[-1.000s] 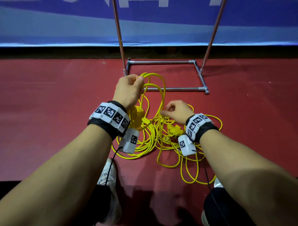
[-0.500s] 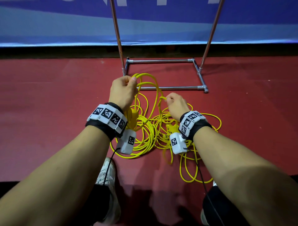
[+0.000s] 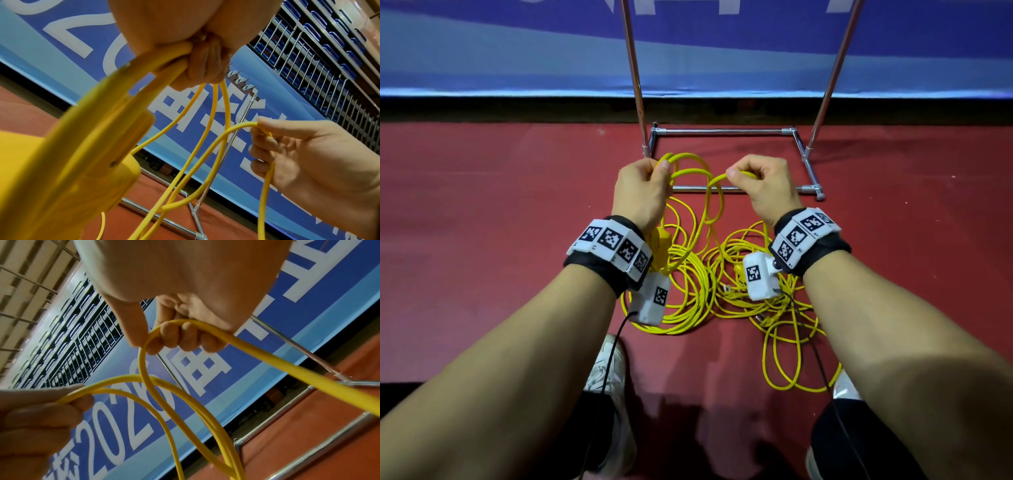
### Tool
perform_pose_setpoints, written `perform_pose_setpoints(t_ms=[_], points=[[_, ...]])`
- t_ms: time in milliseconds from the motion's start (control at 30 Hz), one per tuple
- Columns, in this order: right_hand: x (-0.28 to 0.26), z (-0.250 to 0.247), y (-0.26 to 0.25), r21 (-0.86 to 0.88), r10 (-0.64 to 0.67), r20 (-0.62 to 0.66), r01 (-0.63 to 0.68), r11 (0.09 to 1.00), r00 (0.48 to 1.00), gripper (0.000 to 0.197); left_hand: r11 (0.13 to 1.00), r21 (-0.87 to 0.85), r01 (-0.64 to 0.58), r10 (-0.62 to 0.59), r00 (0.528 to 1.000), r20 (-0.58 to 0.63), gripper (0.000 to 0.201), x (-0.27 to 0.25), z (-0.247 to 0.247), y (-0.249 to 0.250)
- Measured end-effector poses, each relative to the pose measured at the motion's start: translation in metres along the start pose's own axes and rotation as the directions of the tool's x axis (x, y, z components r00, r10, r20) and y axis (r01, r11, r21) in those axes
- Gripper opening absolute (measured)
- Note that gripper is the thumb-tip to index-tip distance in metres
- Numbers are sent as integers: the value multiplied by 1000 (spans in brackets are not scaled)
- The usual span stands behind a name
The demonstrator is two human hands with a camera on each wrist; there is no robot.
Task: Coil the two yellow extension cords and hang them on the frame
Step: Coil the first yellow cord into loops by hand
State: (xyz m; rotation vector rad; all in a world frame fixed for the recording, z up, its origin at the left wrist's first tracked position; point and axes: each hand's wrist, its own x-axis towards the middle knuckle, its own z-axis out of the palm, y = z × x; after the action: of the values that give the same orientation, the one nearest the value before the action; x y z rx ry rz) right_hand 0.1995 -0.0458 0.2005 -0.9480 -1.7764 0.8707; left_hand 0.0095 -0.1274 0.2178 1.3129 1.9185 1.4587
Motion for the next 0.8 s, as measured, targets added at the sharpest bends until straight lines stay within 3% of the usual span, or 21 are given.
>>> perform_pose_setpoints(t_ms=[200, 400, 467, 600, 700, 800], points=[[-5, 10, -22, 275, 178, 195, -228, 934, 964, 15, 1000, 13, 11, -11, 999, -45, 37, 3, -4, 2], [-13, 30, -35, 496, 167, 390, -359, 790, 906, 34, 996, 79, -38, 43, 997, -61, 37, 5, -6, 8], [-15, 33, -24, 412, 189, 381, -349, 842, 905, 32, 998, 51, -37, 41, 996, -77, 36, 7, -8, 8], [-15, 29, 9, 54, 270, 355, -307, 950, 895, 14, 999, 3, -43, 43, 995, -89, 34, 8, -15, 9], [-18, 31, 26, -168, 319, 363, -276, 947, 875, 14, 997, 1, -74, 74, 995, -65, 31, 8, -16, 12], [-20, 34, 31, -211, 364, 273, -314, 926, 890, 18, 991, -6, -131, 130, 991, -28, 29, 5, -16, 20]])
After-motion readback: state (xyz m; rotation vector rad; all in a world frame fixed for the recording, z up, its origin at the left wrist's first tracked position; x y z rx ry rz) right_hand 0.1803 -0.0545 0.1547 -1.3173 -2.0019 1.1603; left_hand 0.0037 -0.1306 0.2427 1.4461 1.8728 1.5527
